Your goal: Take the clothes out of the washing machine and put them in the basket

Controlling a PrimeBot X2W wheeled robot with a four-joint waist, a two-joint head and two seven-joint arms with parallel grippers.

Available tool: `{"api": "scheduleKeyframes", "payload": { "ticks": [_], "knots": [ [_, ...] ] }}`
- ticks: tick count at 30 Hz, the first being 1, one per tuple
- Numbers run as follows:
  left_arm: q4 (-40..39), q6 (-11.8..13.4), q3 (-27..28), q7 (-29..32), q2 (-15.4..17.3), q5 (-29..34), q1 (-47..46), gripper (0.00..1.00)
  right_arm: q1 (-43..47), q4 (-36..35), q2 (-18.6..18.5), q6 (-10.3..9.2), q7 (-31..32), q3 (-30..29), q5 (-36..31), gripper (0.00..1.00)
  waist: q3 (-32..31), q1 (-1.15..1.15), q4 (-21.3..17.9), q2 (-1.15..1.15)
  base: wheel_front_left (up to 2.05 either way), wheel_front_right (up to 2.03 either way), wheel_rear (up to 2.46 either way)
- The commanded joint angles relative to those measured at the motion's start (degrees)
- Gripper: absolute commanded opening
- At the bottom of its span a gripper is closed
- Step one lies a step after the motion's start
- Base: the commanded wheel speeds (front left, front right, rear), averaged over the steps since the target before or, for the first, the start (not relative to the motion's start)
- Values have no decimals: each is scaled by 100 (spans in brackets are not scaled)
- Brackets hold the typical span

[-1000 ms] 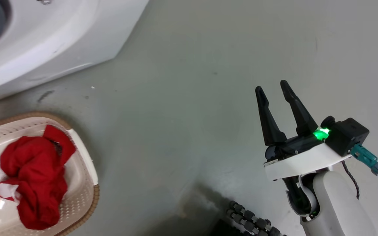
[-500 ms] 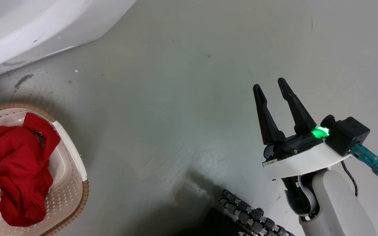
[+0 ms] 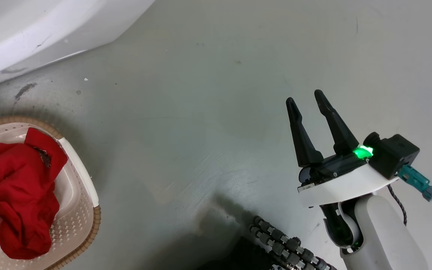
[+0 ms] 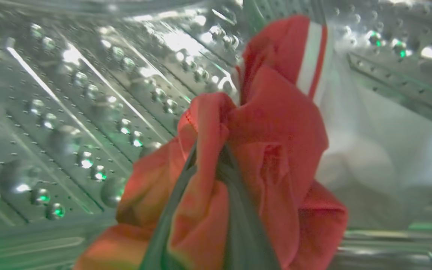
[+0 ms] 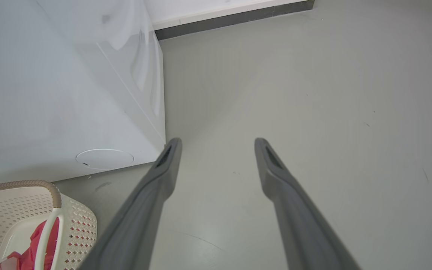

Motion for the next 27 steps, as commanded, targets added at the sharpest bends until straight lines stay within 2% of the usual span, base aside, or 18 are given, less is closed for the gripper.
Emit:
{"api": "scheduleKeyframes", "payload": {
  "ticks": [1, 6, 11, 19, 27],
  "knots": [
    [-42, 69, 24, -227, 53, 19, 61, 0, -65, 17, 4, -4, -10, 24, -12, 100, -45, -1, -23, 0, 0, 0, 0],
    [-36, 184, 60, -796, 79, 26, 117, 0, -128, 40, 5, -4, -10, 52, -27, 100, -164, -1, -65, 0, 0, 0, 0],
    [8, 313, 113, -1654, 63, -19, 239, 0, -179, 73, 4, -4, -9, 82, -65, 100, -405, -1, -110, 0, 0, 0, 0],
    [503, 529, 256, -3044, -413, -359, 624, 0, -36, 105, 3, -4, -10, -127, -274, 100, -915, -1, 150, 0, 0, 0, 0],
    [1450, 469, 463, -4384, -728, -754, 1119, 0, 151, 177, 1, -4, -10, -287, -445, 100, -1463, -1, 350, 0, 0, 0, 0]
  ]
}}
